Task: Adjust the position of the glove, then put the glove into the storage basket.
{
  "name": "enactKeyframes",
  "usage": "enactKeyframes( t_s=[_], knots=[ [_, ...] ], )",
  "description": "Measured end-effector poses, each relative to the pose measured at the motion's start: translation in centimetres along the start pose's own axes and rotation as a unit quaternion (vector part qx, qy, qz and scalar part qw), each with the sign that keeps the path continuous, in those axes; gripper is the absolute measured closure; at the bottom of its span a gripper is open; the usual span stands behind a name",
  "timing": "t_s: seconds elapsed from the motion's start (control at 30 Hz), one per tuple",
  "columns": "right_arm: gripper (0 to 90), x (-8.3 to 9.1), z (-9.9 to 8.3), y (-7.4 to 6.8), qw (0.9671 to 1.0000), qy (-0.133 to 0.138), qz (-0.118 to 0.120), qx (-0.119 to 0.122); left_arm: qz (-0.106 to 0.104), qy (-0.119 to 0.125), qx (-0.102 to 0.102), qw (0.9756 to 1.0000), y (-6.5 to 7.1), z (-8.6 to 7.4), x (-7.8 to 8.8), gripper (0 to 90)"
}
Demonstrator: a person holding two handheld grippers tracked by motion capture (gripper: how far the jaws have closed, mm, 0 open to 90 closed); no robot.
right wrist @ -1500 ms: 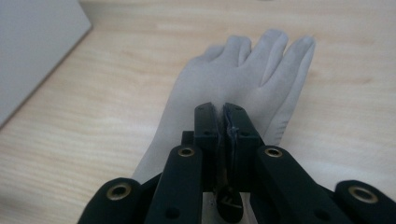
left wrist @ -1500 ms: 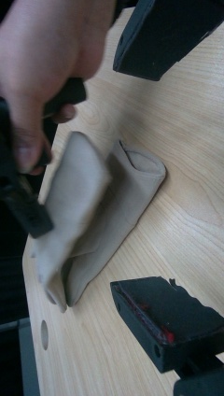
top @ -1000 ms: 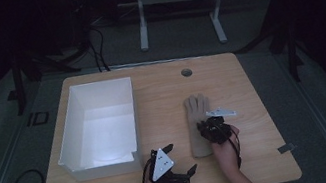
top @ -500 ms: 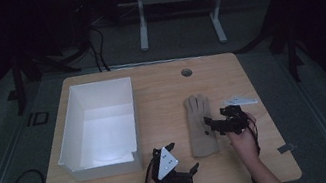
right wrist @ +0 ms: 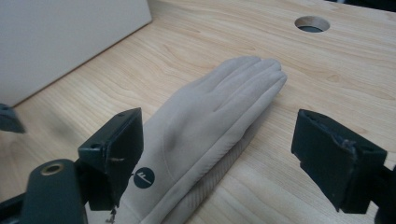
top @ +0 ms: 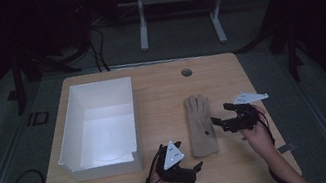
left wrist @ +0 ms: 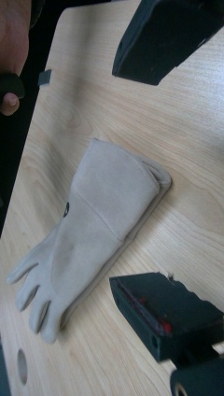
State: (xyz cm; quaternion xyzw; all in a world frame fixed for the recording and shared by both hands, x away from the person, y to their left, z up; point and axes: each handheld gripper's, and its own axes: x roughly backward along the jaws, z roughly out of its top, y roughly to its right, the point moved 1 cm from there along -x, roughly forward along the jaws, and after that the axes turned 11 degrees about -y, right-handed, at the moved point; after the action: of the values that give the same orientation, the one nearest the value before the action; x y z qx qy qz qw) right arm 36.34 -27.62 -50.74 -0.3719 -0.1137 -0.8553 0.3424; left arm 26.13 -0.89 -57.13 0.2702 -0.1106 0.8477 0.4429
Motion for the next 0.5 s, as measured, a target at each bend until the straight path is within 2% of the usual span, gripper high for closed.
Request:
enactKeyframes(
  t_s=[0.03,0.1,0.13,0.2,0.3,0.33,0.37,0.4,0.5],
  knots=[
    [16.5,0.0,0.0,0.0,1.0,0.0,0.0,0.0,0.0,0.0,0.0,1.0,0.0,0.0,0.0,7.1],
    [13.4,0.2,0.0,0.2,1.0,0.0,-0.002,-0.005,-0.011,-0.007,-0.028,0.9995,-0.1,0.2,-0.2,9.2],
    [13.4,0.2,0.1,0.6,0.9998,-0.006,0.002,-0.021,-0.013,-0.013,-0.036,0.9992,-0.2,0.4,-0.4,12.5],
    [12.5,0.2,0.3,0.8,0.9996,-0.004,0.0,-0.03,-0.024,-0.036,-0.061,0.9972,-0.5,0.7,-1.0,13.8],
    [11.9,0.0,0.6,1.0,0.9992,-0.009,0.003,-0.038,-0.033,-0.048,-0.071,0.9958,-0.7,1.0,-1.5,14.9],
    [9.9,-0.1,0.7,1.1,0.9991,-0.011,0.012,-0.038,-0.037,-0.053,-0.078,0.9949,-0.7,1.2,-1.7,14.9],
    [9.9,-0.2,0.9,1.1,0.9992,-0.007,0.013,-0.038,-0.038,-0.055,-0.083,0.9943,-0.6,1.3,-1.8,15.1],
    [9.9,-0.7,1.3,0.9,0.9995,-0.02,0.014,-0.021,-0.04,-0.06,-0.093,0.9931,-0.5,1.7,-2.1,15.1],
    [10.1,-1.4,1.7,0.8,0.999,-0.025,0.022,-0.029,-0.042,-0.065,-0.102,0.9917,-0.3,2.0,-2.5,15.2]
  ],
)
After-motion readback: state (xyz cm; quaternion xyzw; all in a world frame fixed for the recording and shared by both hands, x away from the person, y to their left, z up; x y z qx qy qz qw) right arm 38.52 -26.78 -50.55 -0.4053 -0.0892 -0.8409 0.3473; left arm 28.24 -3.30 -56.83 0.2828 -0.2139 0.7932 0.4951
